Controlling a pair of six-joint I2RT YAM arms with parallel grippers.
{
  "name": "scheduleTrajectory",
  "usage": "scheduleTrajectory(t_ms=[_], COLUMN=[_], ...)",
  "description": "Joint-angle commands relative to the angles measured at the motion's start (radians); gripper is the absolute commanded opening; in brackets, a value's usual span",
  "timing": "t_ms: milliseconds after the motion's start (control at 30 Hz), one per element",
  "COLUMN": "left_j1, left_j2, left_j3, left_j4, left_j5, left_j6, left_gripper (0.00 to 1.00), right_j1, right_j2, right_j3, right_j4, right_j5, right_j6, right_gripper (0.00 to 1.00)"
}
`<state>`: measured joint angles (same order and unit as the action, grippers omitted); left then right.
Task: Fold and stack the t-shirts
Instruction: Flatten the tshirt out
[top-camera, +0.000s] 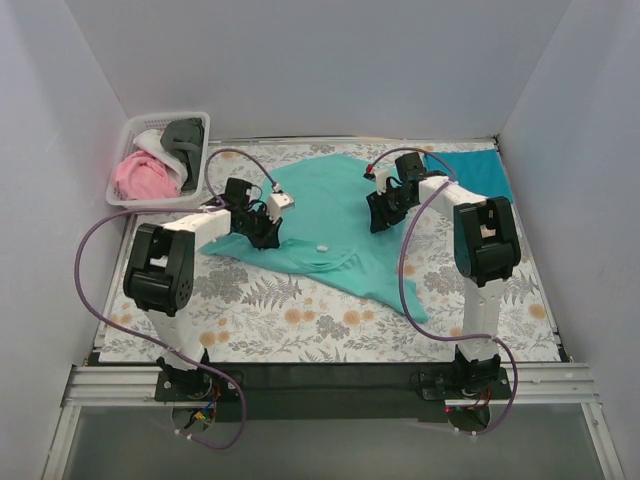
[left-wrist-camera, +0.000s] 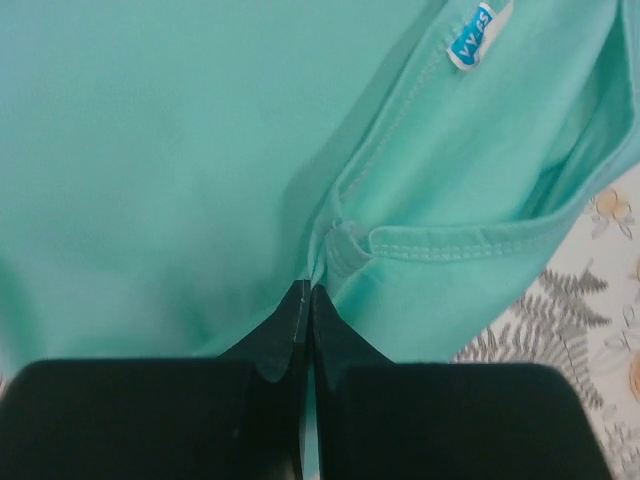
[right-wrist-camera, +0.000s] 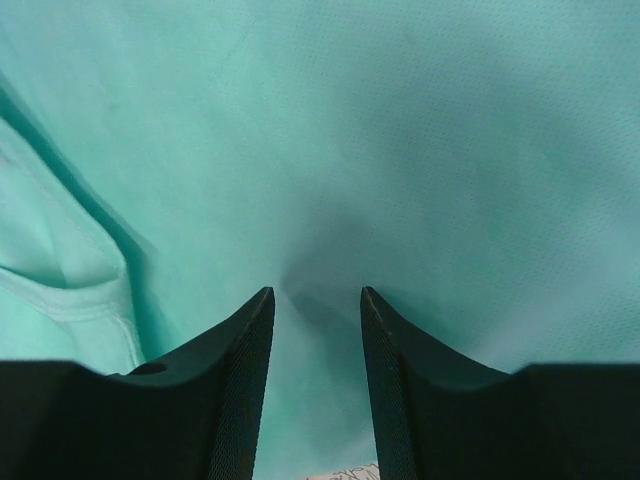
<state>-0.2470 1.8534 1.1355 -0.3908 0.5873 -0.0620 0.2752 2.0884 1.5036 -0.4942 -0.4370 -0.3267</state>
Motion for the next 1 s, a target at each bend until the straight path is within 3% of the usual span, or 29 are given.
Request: scheduleTrajectory(t_ms=[0,100,133,233,300,333,400,433,467,500,567,600,633,767,967], left_j1=[0.081,0.15,0.175,0.198,0.212,0.227,0.239,0.244,0.244,0.239,0.201,0.158,0.056,-0.122,-0.27], left_j2=[-0.192,-0.321,-0.345,-0.445,-0.525,-0.549,-0.579,-0.573,-0.56,-0.536,-0.505,-0.491,-0.468,-0.418,-0.219], left_j3=[-0.064,-0.166,-0.228,-0.339,-0.46,-0.486,-0.504,-0.482,-0.452,-0.36,-0.274,-0.205,-0.189,-0.175,-0.086], left_j4=[-0.048,-0.179,-0.285,-0.46,-0.471,-0.458,-0.468,-0.506,-0.523,-0.536,-0.521,-0.495,-0.411,-0.134,-0.043], left_j5=[0.055,0.124,0.131,0.086,0.025,0.017,0.049,0.071,0.104,0.22,0.316,0.318,0.293,0.252,0.206], left_j6=[0.132,0.347,0.542,0.903,1.005,1.024,1.033,1.031,0.986,0.931,0.81,0.651,0.58,0.257,0.128], left_gripper=[0.0,0.0,0.0,0.0,0.02,0.09,0.13,0.16,0.25,0.31,0.44,0.57,0.61,0.64,0.7], right_j1=[-0.001,-0.001,-0.001,-0.001,-0.001,-0.001,0.001,0.002,0.001,0.002,0.002,0.002,0.001,0.002,0.002], right_j2=[-0.013,-0.022,-0.022,-0.034,-0.051,-0.073,-0.091,-0.099,-0.111,-0.116,-0.129,-0.131,-0.133,-0.116,-0.094], right_j3=[-0.022,-0.045,-0.051,-0.066,-0.094,-0.106,-0.137,-0.146,-0.154,-0.166,-0.181,-0.19,-0.19,-0.175,-0.149], right_j4=[-0.064,-0.076,-0.083,-0.116,-0.136,-0.141,-0.165,-0.173,-0.182,-0.194,-0.199,-0.199,-0.201,-0.204,-0.21], right_j5=[0.017,0.017,0.015,0.007,-0.006,-0.012,-0.026,-0.034,-0.039,-0.042,-0.046,-0.045,-0.043,-0.048,-0.029], right_j6=[-0.023,-0.026,-0.026,-0.035,-0.044,-0.054,-0.06,-0.066,-0.069,-0.071,-0.075,-0.075,-0.074,-0.06,-0.055], right_gripper=[0.4,0.37,0.37,0.37,0.36,0.36,0.36,0.36,0.36,0.36,0.36,0.36,0.36,0.36,0.36])
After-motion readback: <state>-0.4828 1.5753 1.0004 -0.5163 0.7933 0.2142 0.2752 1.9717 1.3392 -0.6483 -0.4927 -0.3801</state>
